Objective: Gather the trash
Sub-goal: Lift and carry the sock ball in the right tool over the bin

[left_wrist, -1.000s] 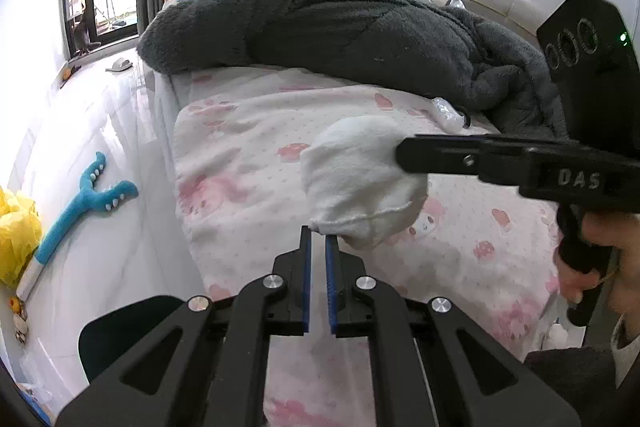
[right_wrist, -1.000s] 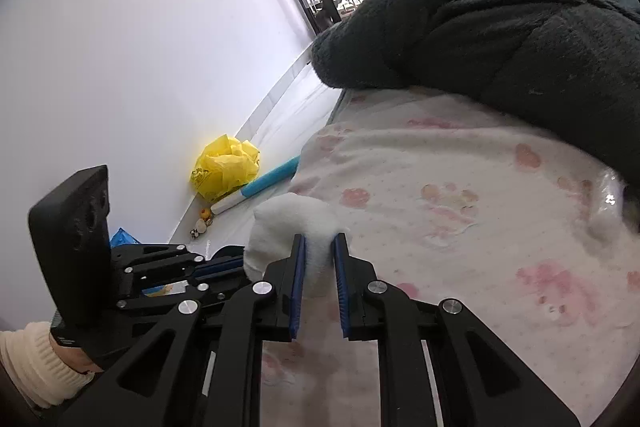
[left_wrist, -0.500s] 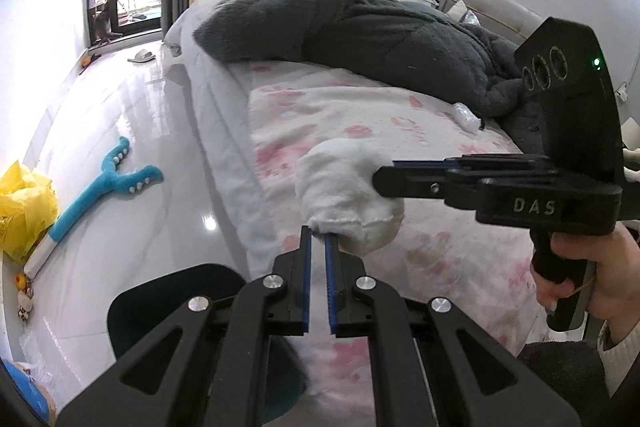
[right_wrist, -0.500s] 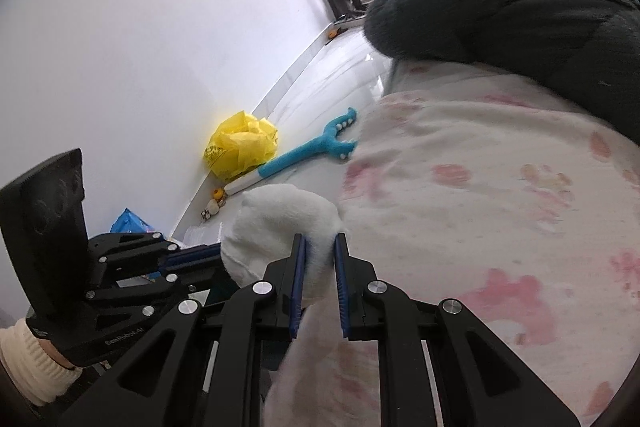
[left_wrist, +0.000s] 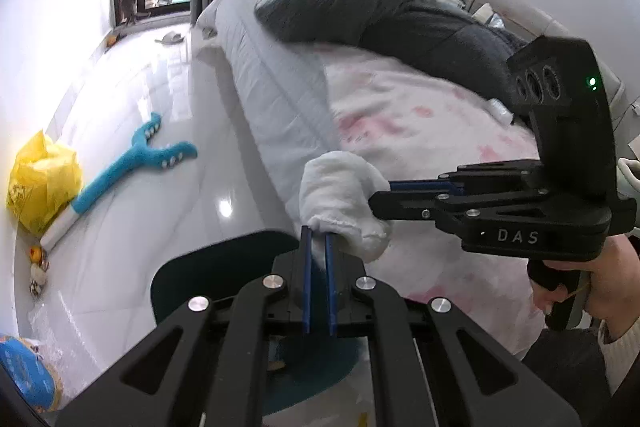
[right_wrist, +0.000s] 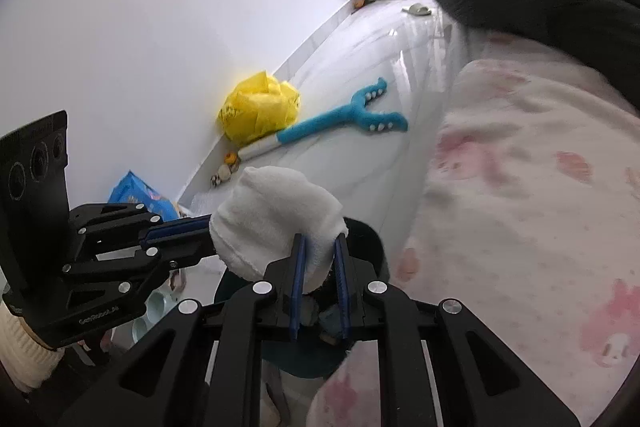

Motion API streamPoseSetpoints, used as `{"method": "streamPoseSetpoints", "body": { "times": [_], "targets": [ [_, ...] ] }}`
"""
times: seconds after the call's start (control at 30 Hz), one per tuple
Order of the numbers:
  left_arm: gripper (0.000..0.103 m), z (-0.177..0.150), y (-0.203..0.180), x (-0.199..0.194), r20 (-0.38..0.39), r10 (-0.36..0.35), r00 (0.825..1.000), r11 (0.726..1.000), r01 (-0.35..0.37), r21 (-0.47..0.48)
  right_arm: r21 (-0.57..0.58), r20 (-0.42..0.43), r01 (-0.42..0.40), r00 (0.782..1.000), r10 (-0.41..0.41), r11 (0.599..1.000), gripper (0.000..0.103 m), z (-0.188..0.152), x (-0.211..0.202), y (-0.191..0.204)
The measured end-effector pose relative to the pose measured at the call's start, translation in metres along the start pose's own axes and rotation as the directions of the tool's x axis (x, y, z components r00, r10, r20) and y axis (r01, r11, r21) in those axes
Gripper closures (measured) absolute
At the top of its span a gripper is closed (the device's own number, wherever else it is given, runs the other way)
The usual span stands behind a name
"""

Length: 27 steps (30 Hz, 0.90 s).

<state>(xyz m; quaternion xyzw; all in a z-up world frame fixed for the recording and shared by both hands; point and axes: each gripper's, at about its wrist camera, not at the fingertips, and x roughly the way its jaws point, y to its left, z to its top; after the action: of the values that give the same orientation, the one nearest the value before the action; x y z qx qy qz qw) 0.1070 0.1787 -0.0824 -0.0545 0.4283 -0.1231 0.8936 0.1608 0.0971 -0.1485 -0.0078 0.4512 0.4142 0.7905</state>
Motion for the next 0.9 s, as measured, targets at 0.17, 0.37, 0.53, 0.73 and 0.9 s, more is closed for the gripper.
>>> {"method": "streamPoseSetpoints", "body": {
  "times": [0.17,0.37,0.53,0.73,0.9],
  "targets": [
    [0.096,-0.013,0.018,0.010,-0.078,0.003,0.997,1.000,-0.004,-0.013,-0.030,-0.080,0.014,0.997,-0.016,0.999,0.088,-0.002,0.029,0.016],
    [0.096,-0.028,0.032,0.015,-0.126,0.001,0.992,1.000,-0.002,-0.012,-0.036,-0.146,0.025,0.989,-0.030,0.999,0.088,-0.004,0.060,0.029],
    [0.095,-0.034,0.042,0.013,-0.145,-0.001,0.989,1.000,-0.001,-0.015,-0.021,-0.177,0.015,0.984,-0.019,1.000,0.088,-0.004,0.078,0.032],
    [0.096,-0.041,0.052,0.018,-0.181,-0.015,0.983,0.999,0.009,-0.034,0.007,-0.208,0.023,0.978,-0.021,1.000,0.088,-0.006,0.092,0.031],
    [0.096,-0.048,0.058,0.023,-0.216,-0.013,0.976,0.999,0.004,-0.043,0.006,-0.218,0.037,0.975,-0.035,0.999,0.088,-0.006,0.098,0.033]
  ]
}}
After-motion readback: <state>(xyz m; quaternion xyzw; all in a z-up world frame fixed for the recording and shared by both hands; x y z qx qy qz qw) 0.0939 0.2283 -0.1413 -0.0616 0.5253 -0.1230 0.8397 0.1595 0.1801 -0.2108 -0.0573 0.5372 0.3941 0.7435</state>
